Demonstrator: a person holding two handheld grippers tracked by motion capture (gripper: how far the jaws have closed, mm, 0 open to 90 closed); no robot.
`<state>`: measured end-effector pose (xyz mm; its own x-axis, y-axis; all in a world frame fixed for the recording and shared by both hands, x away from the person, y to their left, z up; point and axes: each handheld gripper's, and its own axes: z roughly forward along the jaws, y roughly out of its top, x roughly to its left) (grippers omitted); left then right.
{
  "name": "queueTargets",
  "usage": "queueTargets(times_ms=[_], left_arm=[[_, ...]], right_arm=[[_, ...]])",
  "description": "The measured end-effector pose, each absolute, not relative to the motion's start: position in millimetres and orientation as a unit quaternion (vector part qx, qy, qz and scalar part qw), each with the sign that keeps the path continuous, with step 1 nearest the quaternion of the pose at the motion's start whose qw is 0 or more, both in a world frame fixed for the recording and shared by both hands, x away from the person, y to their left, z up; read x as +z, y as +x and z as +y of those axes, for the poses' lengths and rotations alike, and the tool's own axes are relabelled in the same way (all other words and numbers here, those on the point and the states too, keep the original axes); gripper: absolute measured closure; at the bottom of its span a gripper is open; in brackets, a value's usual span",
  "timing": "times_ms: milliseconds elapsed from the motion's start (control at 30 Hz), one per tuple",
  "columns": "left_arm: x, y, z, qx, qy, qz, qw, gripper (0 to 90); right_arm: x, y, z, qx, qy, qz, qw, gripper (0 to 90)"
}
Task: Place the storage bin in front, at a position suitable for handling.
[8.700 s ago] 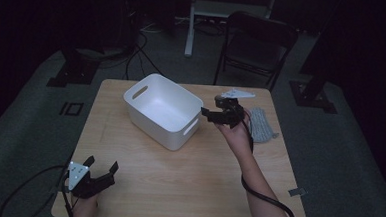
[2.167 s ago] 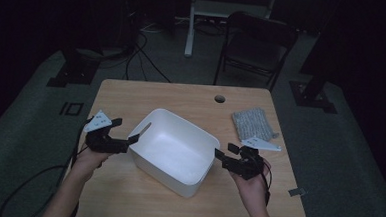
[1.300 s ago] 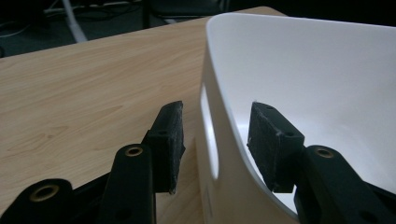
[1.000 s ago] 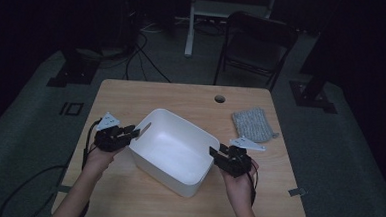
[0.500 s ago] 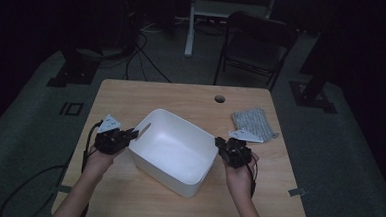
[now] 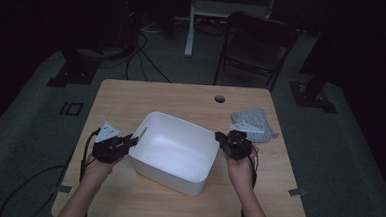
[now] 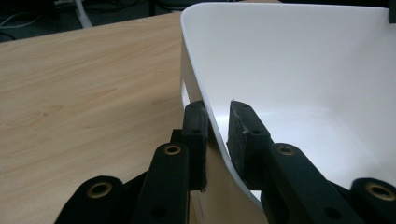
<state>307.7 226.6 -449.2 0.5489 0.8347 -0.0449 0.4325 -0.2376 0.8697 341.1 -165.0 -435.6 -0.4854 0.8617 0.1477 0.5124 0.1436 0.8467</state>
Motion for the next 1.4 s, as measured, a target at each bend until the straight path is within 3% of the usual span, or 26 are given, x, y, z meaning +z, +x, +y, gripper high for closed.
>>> queueTargets(times_ms=[633, 667, 733, 767, 800, 1033, 1400], left_arm=[[-449, 288, 212, 0.236, 0.755, 0.423, 0.442, 69.7], [-449, 288, 212, 0.236, 0.755, 0.423, 0.442, 68.3], [-446, 293, 215, 0.233, 0.754, 0.413, 0.454, 59.1], [-446, 293, 215, 0.233, 0.754, 0.413, 0.454, 57.5], [-442, 298, 219, 0.233, 0.752, 0.401, 0.468, 52.3], [-428, 330, 220, 0.226, 0.758, 0.374, 0.483, 42.5], [-429, 382, 222, 0.204, 0.765, 0.361, 0.493, 40.8]], right_arm=[[-434, 360, -171, 0.461, 0.458, 0.739, 0.179, 83.8], [-434, 359, -171, 0.46, 0.457, 0.74, 0.18, 80.9], [-433, 355, -172, 0.472, 0.452, 0.736, 0.177, 66.0], [-433, 355, -172, 0.472, 0.452, 0.736, 0.177, 66.0], [-430, 347, -173, 0.477, 0.447, 0.735, 0.181, 59.7], [-425, 316, -181, 0.496, 0.445, 0.725, 0.174, 41.0], [-435, 289, -188, 0.486, 0.458, 0.721, 0.185, 35.7]])
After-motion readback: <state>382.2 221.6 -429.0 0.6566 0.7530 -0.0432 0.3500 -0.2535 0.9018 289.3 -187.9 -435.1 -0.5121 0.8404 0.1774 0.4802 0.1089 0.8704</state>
